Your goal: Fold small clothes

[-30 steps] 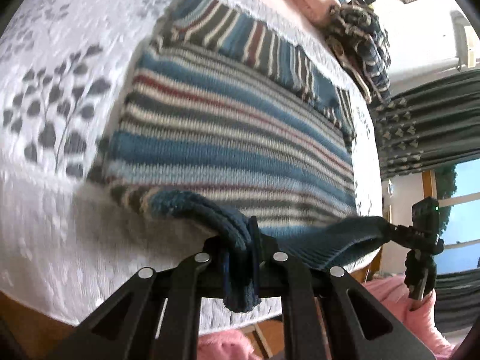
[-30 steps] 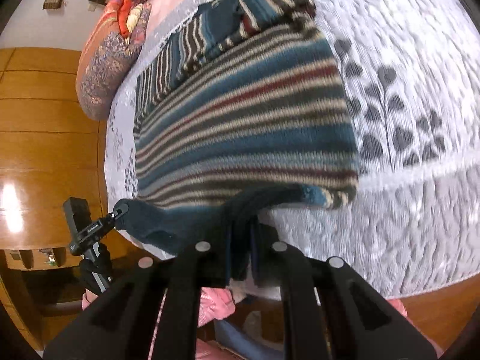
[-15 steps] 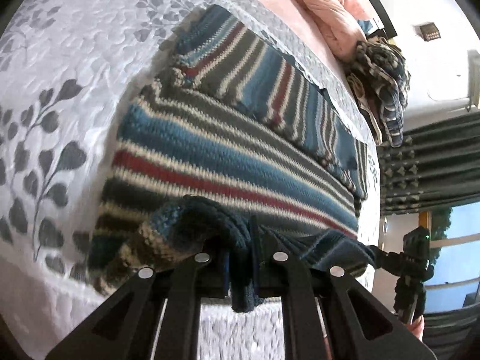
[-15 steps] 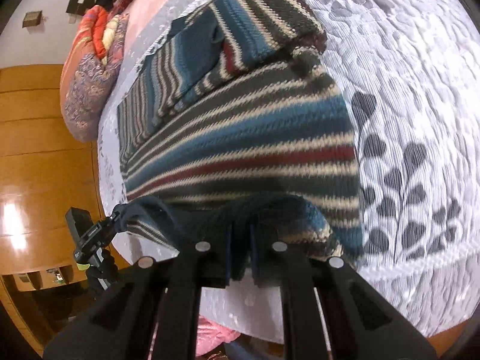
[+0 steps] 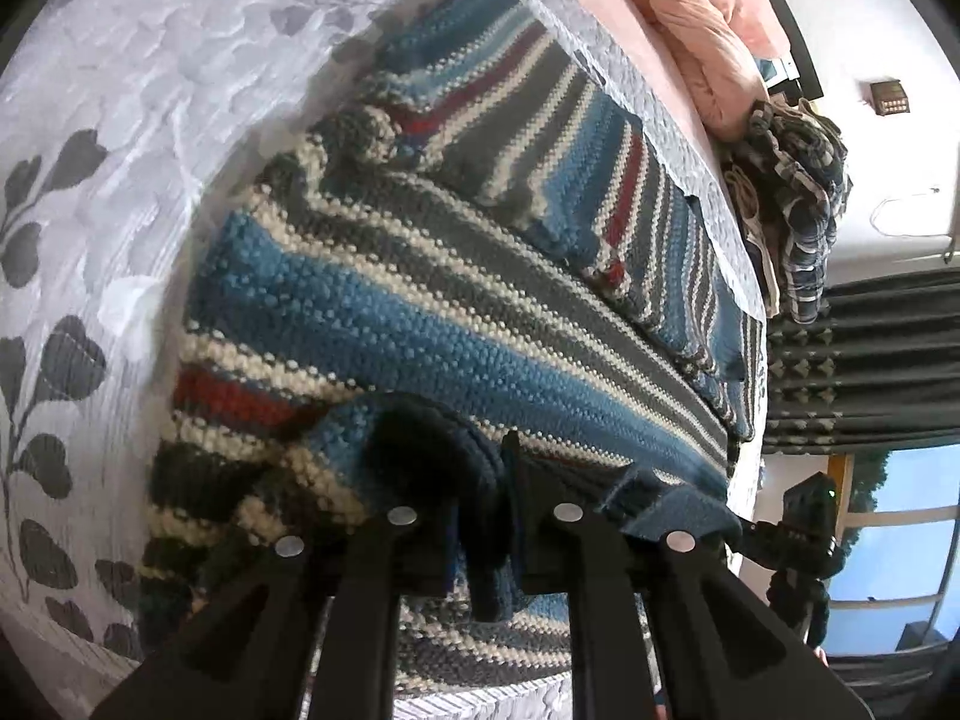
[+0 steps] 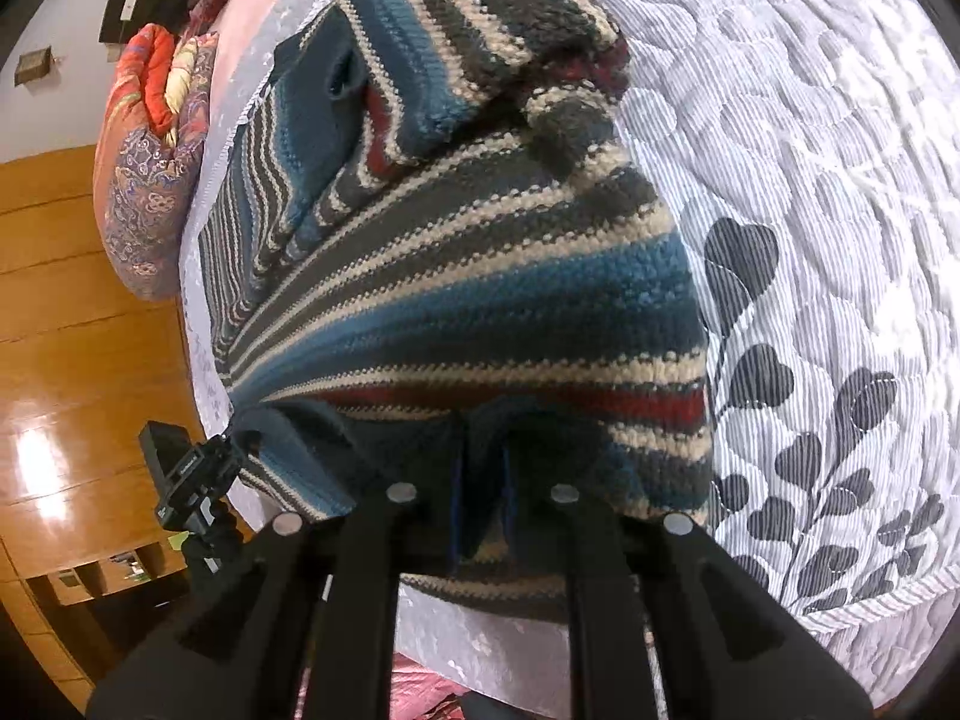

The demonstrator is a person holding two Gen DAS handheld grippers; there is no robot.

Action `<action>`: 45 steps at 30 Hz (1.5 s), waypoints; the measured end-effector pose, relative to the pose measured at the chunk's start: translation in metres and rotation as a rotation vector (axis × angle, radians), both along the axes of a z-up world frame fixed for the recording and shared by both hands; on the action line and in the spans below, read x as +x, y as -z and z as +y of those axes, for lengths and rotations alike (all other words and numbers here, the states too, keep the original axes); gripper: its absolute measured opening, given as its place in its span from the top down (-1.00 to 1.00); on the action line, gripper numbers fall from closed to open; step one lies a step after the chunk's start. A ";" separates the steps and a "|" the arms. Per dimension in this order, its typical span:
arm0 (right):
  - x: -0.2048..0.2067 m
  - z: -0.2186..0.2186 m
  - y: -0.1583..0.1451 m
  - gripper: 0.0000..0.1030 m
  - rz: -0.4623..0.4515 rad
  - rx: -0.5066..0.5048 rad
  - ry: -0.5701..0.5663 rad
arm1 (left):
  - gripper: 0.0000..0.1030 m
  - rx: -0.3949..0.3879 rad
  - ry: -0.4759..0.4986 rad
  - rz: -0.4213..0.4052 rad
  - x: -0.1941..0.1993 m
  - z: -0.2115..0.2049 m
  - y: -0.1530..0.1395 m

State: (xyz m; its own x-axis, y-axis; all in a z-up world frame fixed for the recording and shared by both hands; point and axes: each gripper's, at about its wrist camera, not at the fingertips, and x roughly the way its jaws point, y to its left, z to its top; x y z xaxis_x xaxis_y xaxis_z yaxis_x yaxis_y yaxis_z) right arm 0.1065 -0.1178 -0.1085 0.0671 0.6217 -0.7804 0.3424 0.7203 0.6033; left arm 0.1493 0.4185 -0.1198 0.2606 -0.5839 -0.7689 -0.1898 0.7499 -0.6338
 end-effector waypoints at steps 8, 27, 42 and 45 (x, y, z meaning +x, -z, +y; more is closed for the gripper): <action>-0.006 -0.009 -0.010 0.65 -0.003 0.029 0.013 | 0.41 0.008 -0.036 -0.019 -0.004 0.011 -0.027; 0.006 -0.009 -0.053 0.01 -0.262 -0.188 -0.164 | -0.20 0.509 0.296 -0.172 0.024 -0.057 -0.054; 0.022 0.054 -0.009 -0.04 -0.271 -0.332 -0.436 | -0.19 0.497 0.345 -0.205 0.030 -0.054 -0.019; 0.019 0.061 -0.012 0.41 -0.292 -0.340 -0.472 | 0.05 0.477 0.346 -0.216 0.031 -0.059 -0.020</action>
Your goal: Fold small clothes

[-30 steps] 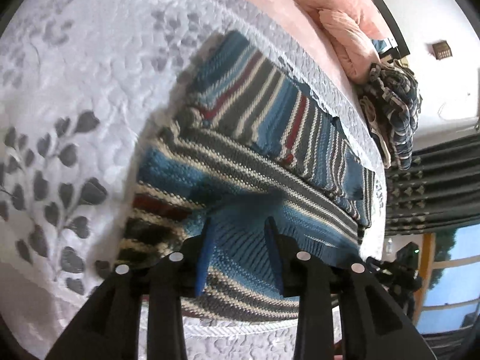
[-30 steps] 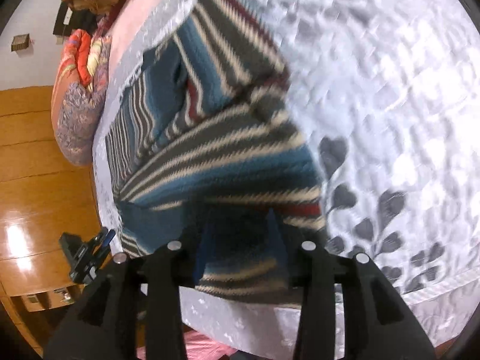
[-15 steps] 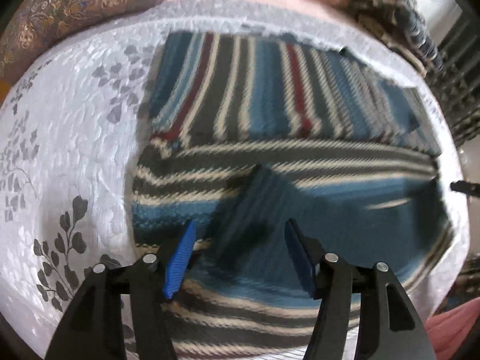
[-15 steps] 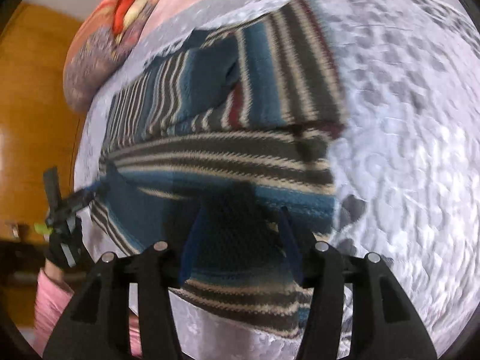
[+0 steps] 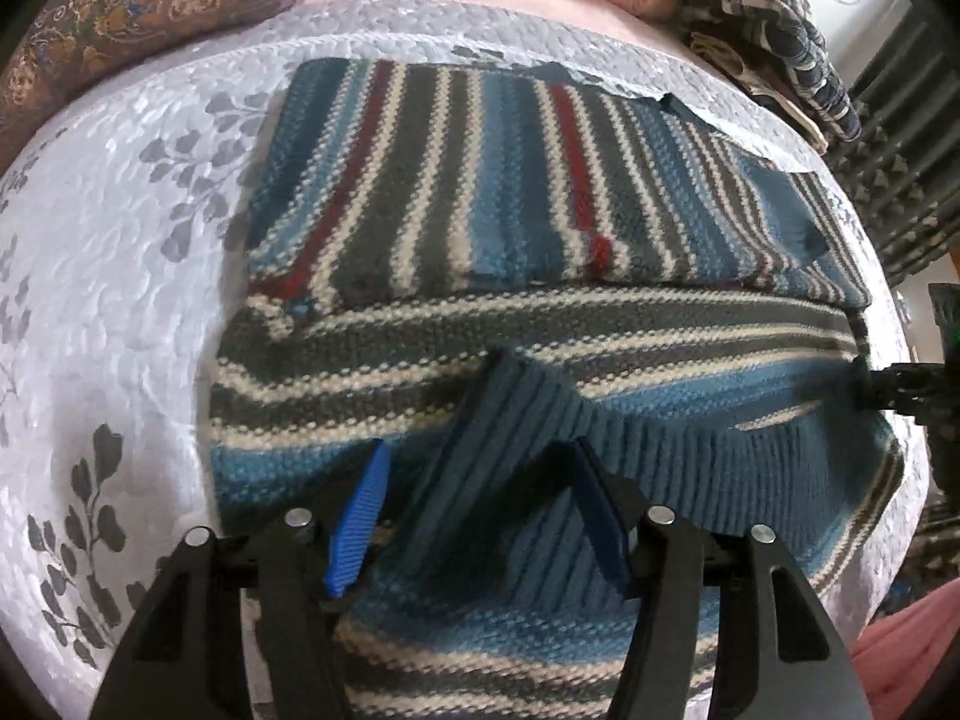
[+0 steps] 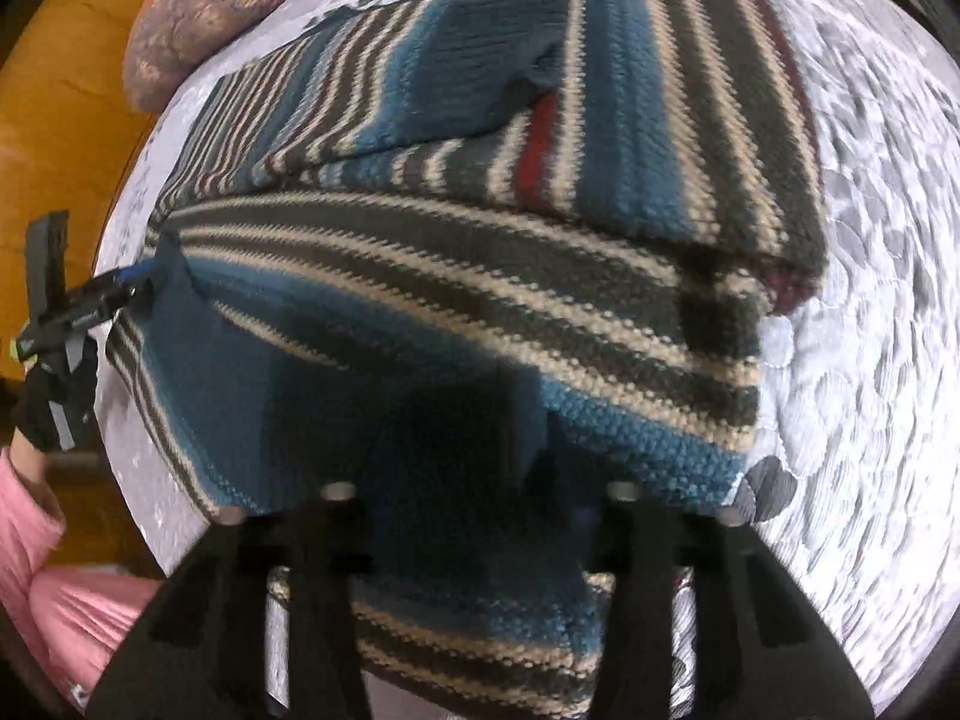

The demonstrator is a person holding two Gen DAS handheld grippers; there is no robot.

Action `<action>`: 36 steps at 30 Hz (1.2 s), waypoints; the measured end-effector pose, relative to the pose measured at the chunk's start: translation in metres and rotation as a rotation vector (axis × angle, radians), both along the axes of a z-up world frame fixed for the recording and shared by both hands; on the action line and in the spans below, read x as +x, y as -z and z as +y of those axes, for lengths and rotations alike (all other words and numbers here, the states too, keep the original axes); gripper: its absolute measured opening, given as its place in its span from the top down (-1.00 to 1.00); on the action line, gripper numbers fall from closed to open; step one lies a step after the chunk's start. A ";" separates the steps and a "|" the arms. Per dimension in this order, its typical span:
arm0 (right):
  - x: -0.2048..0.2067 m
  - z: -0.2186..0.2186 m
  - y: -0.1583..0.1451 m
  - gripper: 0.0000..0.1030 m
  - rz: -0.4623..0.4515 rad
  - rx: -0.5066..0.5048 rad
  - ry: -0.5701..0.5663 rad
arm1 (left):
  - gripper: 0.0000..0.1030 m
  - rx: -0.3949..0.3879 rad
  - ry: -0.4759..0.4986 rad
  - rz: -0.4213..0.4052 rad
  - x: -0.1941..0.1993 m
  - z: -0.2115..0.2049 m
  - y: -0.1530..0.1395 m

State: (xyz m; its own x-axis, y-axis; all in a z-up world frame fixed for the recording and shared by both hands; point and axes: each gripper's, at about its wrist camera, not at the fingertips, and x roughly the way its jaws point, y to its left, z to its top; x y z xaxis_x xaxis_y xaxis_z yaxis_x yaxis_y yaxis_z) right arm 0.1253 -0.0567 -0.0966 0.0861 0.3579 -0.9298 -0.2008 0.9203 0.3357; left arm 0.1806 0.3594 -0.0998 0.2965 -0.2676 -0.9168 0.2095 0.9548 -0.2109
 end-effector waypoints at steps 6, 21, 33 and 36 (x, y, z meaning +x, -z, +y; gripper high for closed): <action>0.000 -0.004 -0.005 0.79 0.014 0.086 0.015 | 0.40 -0.015 0.044 -0.012 -0.008 -0.006 -0.003; -0.008 0.003 -0.005 0.82 -0.009 0.063 -0.040 | 0.59 0.045 0.069 -0.045 -0.013 -0.030 -0.001; -0.023 -0.014 -0.075 0.83 -0.139 0.168 -0.025 | 0.75 -0.077 -0.007 -0.165 -0.037 -0.014 -0.055; -0.025 -0.019 -0.096 0.83 -0.183 0.201 -0.008 | 0.75 -0.103 -0.033 -0.224 -0.042 -0.011 -0.078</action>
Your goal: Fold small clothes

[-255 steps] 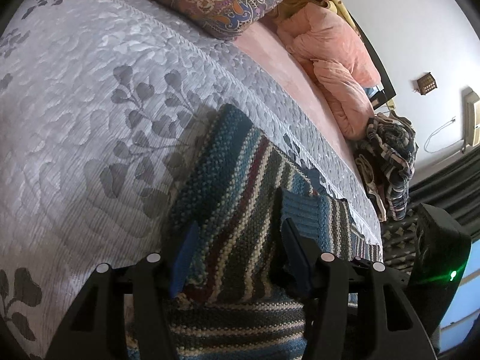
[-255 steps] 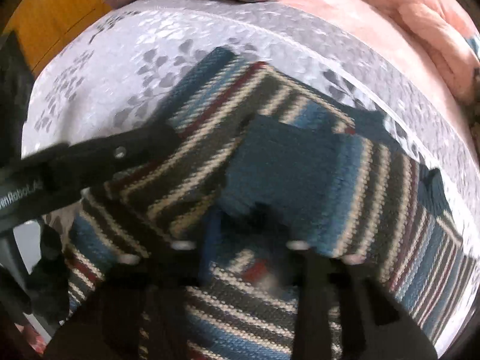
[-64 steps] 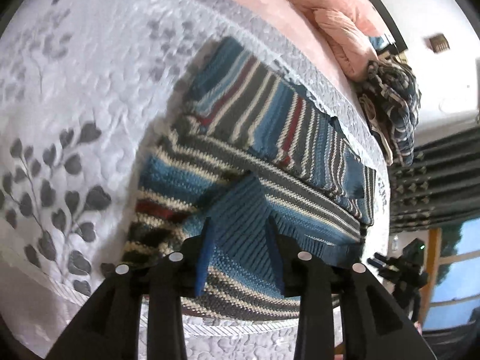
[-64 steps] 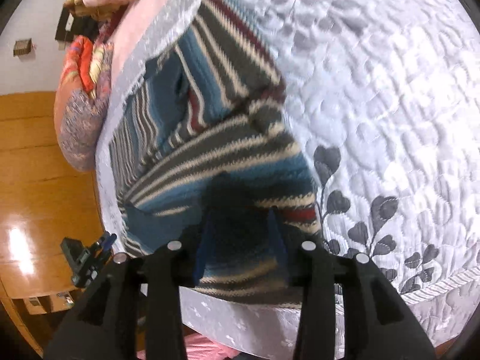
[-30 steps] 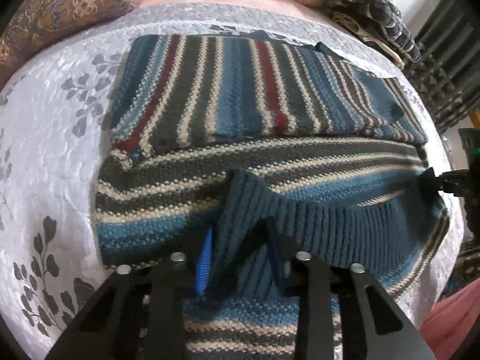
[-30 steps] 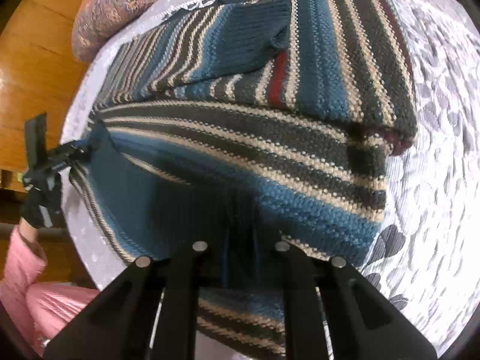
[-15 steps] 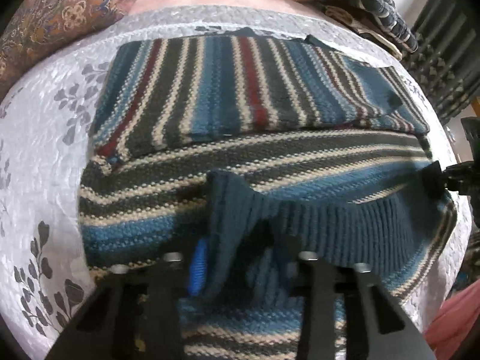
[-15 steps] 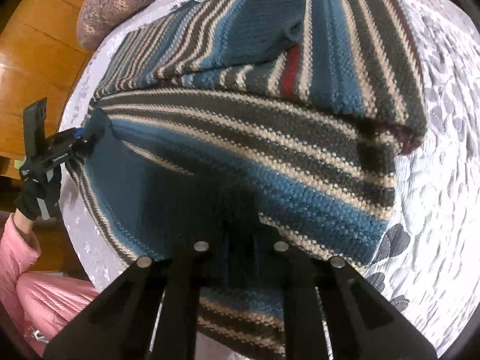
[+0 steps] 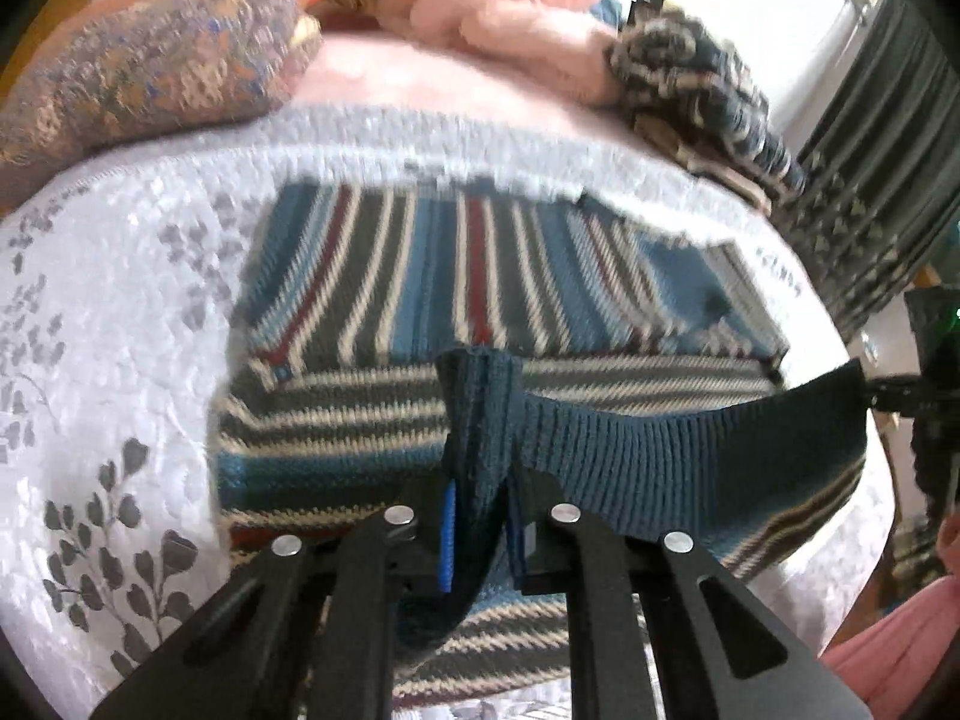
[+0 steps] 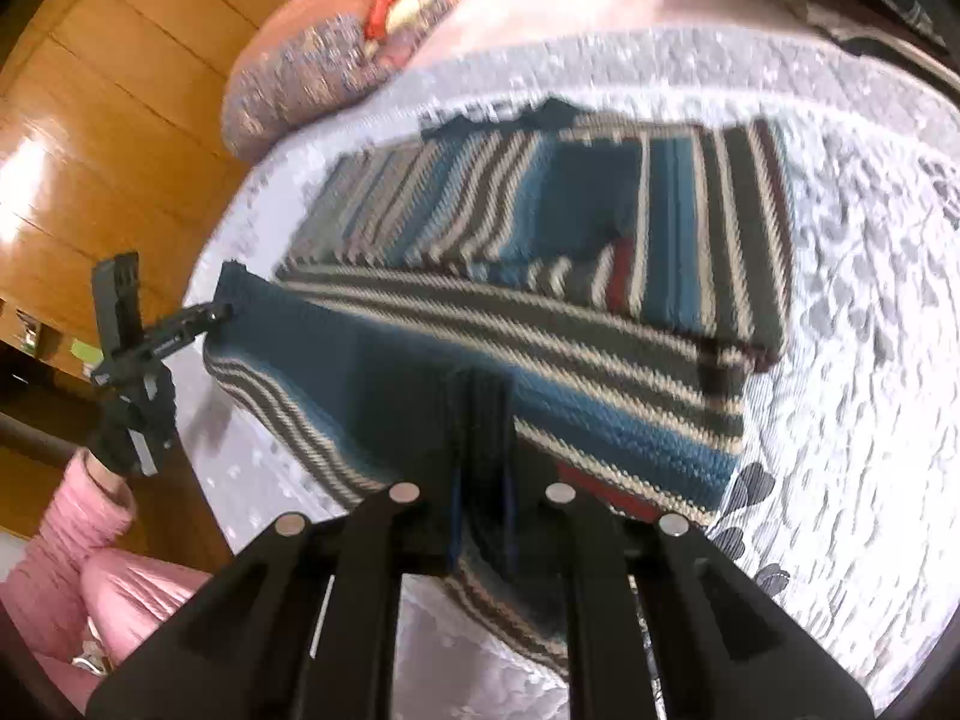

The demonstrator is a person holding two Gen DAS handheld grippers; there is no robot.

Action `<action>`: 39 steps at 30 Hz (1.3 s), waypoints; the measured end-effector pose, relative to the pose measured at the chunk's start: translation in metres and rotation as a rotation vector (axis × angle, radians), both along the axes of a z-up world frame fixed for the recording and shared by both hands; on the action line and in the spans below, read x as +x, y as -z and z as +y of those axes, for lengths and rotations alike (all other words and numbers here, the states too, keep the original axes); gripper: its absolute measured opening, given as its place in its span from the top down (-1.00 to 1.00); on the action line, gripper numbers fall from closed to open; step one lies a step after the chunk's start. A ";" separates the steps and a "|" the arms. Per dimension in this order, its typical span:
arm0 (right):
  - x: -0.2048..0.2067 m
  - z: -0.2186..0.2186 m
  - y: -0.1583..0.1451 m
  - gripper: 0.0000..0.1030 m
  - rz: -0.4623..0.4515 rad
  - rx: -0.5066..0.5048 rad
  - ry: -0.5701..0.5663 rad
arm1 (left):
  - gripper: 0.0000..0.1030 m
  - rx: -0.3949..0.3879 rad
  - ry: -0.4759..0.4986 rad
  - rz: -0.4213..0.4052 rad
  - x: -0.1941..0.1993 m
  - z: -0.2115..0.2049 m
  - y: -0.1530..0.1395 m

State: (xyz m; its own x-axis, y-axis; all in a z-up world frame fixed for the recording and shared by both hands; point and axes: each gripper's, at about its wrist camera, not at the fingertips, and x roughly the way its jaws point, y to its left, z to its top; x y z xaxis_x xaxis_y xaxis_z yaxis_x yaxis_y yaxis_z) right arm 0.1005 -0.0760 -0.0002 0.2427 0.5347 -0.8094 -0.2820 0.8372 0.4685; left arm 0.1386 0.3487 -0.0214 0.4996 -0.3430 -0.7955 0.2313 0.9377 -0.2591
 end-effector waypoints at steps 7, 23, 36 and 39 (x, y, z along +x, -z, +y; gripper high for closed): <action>0.007 -0.017 -0.033 0.83 -0.074 0.044 0.075 | 0.76 -0.036 -0.051 -0.106 0.008 0.000 -0.041; 0.113 -0.034 -0.052 0.83 -0.161 -0.028 0.226 | 0.75 -0.056 -0.132 -0.186 0.104 -0.011 -0.065; 0.209 -0.021 0.012 0.83 -0.107 -0.171 0.257 | 0.75 -0.021 -0.193 -0.112 0.193 -0.021 0.002; 0.219 -0.021 0.029 0.82 -0.086 -0.192 0.257 | 0.75 0.000 -0.196 -0.080 0.205 -0.022 0.025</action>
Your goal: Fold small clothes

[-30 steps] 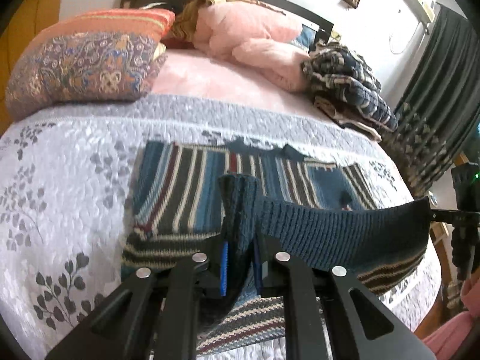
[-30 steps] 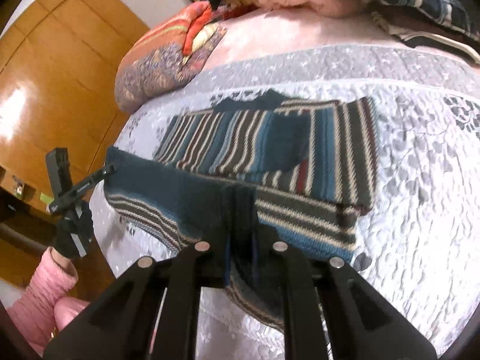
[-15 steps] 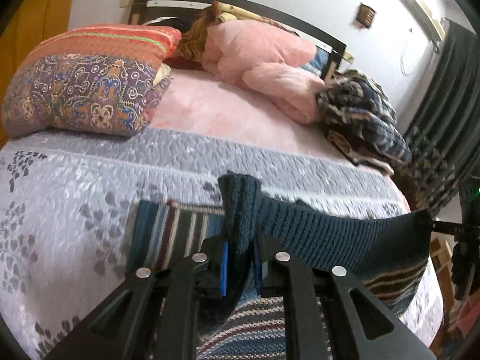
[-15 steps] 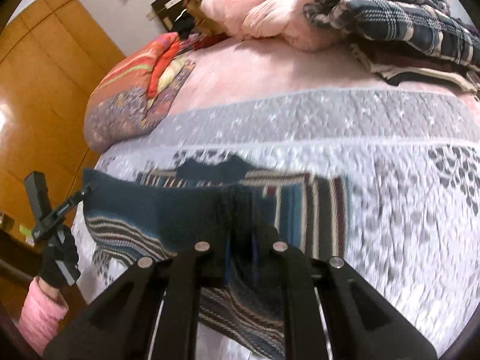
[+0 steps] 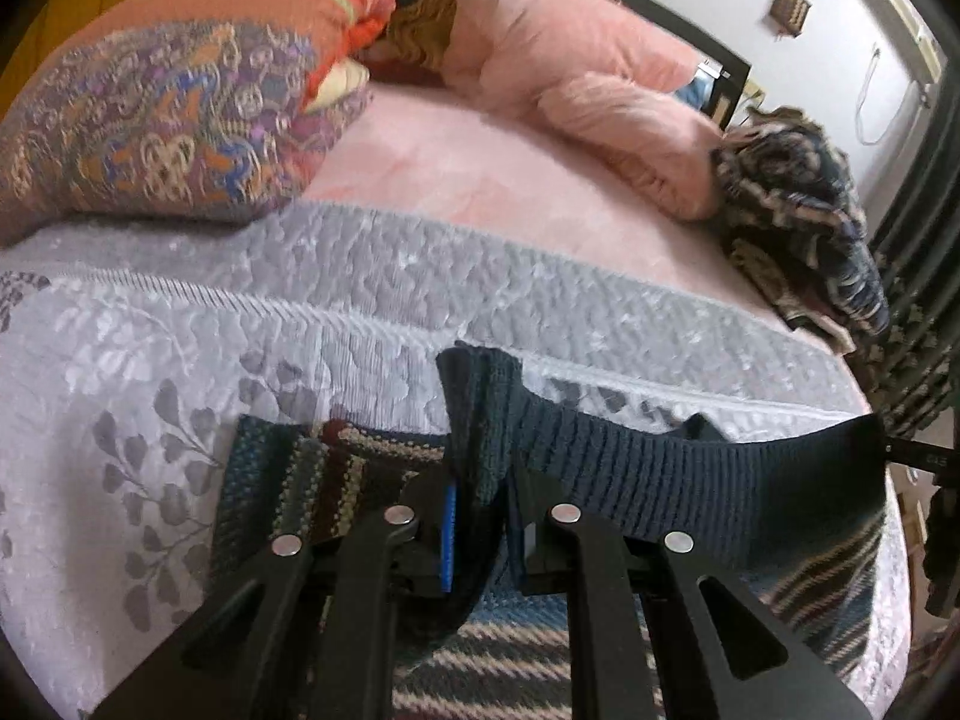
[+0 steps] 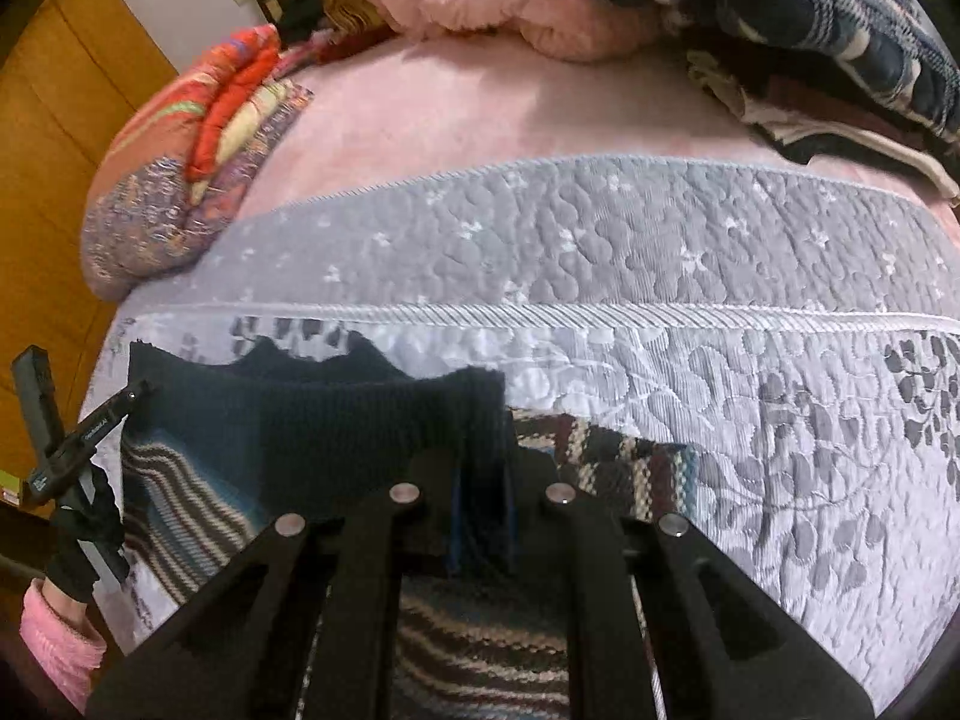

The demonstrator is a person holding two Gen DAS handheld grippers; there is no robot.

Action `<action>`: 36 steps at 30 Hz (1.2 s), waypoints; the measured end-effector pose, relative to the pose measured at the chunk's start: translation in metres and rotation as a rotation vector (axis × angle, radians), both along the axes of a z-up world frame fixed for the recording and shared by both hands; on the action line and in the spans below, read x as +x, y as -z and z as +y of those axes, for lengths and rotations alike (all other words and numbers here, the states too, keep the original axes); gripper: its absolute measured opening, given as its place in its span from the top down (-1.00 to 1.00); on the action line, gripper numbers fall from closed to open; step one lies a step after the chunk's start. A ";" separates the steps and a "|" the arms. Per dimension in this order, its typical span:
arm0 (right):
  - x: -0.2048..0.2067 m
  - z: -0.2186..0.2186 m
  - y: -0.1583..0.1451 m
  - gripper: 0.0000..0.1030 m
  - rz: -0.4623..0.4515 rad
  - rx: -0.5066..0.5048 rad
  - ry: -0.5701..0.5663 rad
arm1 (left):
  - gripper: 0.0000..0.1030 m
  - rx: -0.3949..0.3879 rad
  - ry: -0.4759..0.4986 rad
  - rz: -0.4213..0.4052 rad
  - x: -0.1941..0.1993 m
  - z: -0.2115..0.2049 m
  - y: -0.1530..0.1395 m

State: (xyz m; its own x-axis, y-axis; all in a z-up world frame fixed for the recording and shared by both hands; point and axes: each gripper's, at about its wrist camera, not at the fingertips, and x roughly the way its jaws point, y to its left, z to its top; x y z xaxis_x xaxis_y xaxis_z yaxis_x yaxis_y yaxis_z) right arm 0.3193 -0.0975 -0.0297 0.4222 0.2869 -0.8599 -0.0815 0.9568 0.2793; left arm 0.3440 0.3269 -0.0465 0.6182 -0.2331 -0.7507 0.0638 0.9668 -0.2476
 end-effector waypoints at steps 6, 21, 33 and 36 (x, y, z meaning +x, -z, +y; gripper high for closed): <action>0.014 -0.001 0.032 0.82 0.050 -0.019 0.011 | 0.70 0.026 -0.001 0.044 0.016 -0.002 0.024; -0.025 -0.039 0.005 0.37 0.047 0.086 0.171 | 0.05 -0.004 -0.165 0.097 -0.007 0.014 -0.006; -0.130 -0.046 -0.020 0.13 0.116 0.059 0.144 | -0.25 0.017 -0.023 0.107 -0.080 -0.041 -0.064; -0.152 -0.042 -0.006 0.12 0.161 0.017 0.117 | -0.29 0.013 -0.001 0.129 -0.096 -0.046 -0.056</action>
State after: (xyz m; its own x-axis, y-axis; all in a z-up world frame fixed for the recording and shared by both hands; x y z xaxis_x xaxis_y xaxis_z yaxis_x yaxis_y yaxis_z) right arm 0.1668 -0.1393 -0.0234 0.3109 0.2587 -0.9146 0.0767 0.9523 0.2955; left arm 0.2478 0.2807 0.0092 0.5167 -0.2225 -0.8267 0.0314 0.9699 -0.2415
